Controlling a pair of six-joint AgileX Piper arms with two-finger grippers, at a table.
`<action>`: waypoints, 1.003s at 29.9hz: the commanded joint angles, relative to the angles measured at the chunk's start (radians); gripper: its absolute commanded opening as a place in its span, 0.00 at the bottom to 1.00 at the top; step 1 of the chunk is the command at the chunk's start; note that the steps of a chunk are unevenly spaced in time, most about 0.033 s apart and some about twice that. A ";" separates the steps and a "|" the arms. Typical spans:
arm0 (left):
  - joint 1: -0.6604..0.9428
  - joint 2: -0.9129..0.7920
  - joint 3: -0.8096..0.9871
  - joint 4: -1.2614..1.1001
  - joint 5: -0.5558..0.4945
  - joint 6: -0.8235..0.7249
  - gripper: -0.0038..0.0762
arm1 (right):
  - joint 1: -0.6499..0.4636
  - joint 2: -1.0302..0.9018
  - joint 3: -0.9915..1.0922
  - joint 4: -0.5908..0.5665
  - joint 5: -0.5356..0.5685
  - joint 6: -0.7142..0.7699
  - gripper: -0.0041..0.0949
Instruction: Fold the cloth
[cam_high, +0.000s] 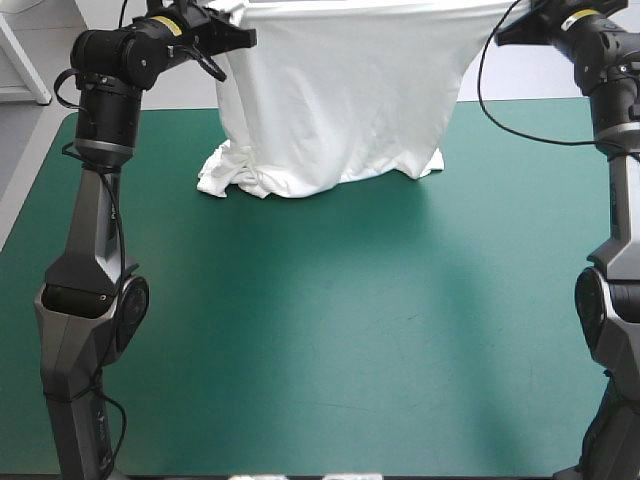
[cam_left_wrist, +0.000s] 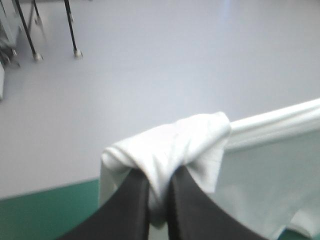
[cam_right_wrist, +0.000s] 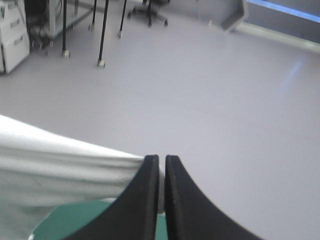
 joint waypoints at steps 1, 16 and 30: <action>0.038 -0.074 0.002 0.117 0.049 -0.010 0.04 | -0.049 -0.074 0.099 -0.050 -0.022 -0.058 0.02; 0.068 -0.274 0.608 -0.100 0.289 0.011 0.04 | -0.049 -0.417 0.796 0.062 0.065 -0.203 0.02; 0.011 -0.815 1.547 -0.113 0.285 0.032 0.04 | 0.082 -0.885 1.497 0.007 0.131 -0.184 0.02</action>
